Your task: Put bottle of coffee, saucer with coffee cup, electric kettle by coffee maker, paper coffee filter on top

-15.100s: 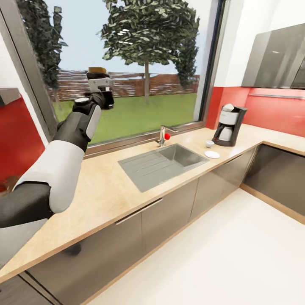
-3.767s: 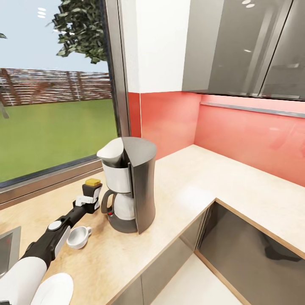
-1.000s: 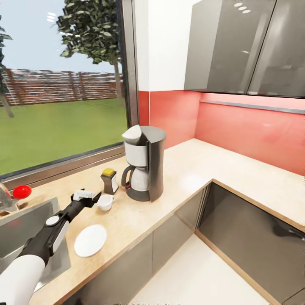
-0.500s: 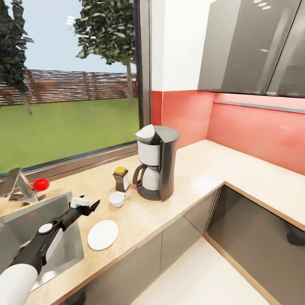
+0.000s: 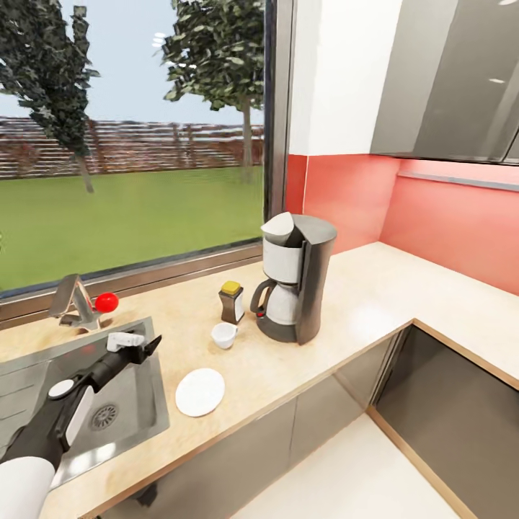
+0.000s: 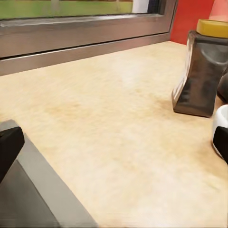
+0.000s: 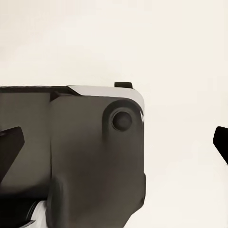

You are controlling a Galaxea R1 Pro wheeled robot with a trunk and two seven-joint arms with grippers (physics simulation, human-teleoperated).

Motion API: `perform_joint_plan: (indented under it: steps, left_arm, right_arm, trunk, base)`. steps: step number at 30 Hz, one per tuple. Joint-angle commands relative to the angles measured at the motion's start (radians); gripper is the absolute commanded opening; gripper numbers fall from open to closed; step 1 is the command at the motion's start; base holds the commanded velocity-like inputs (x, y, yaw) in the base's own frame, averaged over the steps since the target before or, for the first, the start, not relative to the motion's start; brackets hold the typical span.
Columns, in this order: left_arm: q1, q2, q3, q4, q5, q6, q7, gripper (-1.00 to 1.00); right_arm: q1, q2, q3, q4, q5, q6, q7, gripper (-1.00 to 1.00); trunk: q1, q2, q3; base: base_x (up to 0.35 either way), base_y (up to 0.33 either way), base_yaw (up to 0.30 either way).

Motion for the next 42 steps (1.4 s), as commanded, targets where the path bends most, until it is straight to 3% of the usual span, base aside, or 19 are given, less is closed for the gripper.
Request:
perform_joint_plan:
  steps: [1,19,42]
  left_arm:
    - [0.001,0.000,0.003,-0.006,0.007,0.008,-0.006,1.00]
    - [0.003,0.000,0.004,-0.012,0.009,0.018,-0.006,1.00]
    - [0.003,0.000,0.006,-0.012,0.010,0.018,-0.006,1.00]
  right_arm:
    - [-0.001,0.000,0.000,0.001,0.001,-0.003,-0.004,1.00]
    - [-0.001,0.000,-0.001,0.001,0.000,-0.001,-0.004,1.00]
    - [-0.001,0.000,0.000,0.001,0.000,-0.001,-0.004,1.00]
  trunk:
    - [0.001,-0.002,-0.002]
    - [0.001,-0.002,-0.002]
    - [0.001,-0.002,-0.002]
  base:
    - [0.000,0.000,0.021]
    - [-0.105,-0.095,0.009]
    - [-0.230,-0.170,0.262]
